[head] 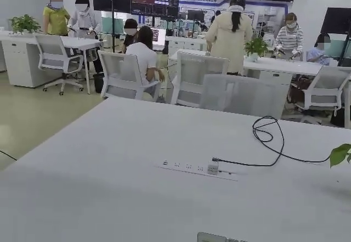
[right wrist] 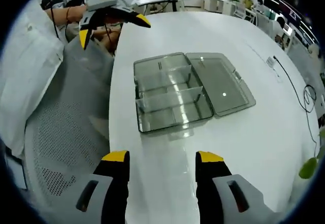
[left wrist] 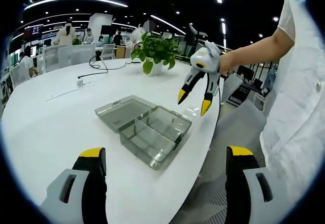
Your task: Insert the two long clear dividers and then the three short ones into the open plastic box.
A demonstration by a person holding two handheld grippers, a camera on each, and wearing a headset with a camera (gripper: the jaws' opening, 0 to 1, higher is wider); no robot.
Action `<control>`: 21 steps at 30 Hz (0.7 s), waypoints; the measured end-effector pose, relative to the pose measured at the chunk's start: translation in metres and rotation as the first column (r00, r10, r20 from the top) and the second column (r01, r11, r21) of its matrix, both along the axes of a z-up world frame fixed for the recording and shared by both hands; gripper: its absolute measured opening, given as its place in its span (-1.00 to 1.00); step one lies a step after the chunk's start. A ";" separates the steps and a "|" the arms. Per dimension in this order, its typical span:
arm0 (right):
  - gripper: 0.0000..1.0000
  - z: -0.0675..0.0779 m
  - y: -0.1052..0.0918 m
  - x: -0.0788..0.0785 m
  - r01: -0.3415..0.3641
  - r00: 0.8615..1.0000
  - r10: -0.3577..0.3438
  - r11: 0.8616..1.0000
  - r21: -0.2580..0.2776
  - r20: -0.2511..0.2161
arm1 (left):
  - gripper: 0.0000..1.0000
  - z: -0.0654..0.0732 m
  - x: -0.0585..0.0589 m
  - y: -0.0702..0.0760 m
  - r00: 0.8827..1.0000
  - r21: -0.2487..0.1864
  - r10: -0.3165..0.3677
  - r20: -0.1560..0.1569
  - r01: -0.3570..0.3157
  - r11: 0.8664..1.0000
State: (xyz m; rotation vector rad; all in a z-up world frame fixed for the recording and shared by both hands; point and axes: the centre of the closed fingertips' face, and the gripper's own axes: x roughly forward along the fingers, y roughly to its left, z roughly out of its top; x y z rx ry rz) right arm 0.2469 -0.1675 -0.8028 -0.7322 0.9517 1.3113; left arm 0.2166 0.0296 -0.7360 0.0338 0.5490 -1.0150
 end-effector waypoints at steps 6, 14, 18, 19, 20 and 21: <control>-0.05 -0.024 -0.009 0.002 -0.079 0.996 0.082 0.993 -0.082 0.024 | 1.00 0.001 0.000 0.001 1.000 0.001 0.002 -0.001 -0.002 1.000; -0.10 -0.046 -0.015 0.002 -0.145 0.988 0.151 0.977 -0.155 0.028 | 1.00 -0.002 -0.001 0.001 1.000 0.007 -0.003 -0.007 0.003 1.000; -0.11 -0.051 -0.018 0.005 -0.147 0.987 0.155 0.974 -0.172 0.033 | 1.00 -0.002 -0.002 0.000 1.000 0.012 -0.011 -0.008 0.011 1.000; -0.12 -0.051 -0.018 0.005 -0.147 0.987 0.155 0.974 -0.173 0.033 | 1.00 -0.003 -0.001 0.000 1.000 0.011 -0.010 -0.007 0.010 1.000; -0.14 -0.052 -0.017 0.004 -0.152 0.986 0.160 0.973 -0.174 0.035 | 1.00 -0.003 -0.001 0.000 1.000 0.011 -0.010 -0.007 0.010 1.000; -0.15 -0.053 -0.017 0.004 -0.156 0.986 0.165 0.972 -0.179 0.038 | 1.00 -0.003 -0.001 0.000 1.000 0.011 -0.010 -0.008 0.010 1.000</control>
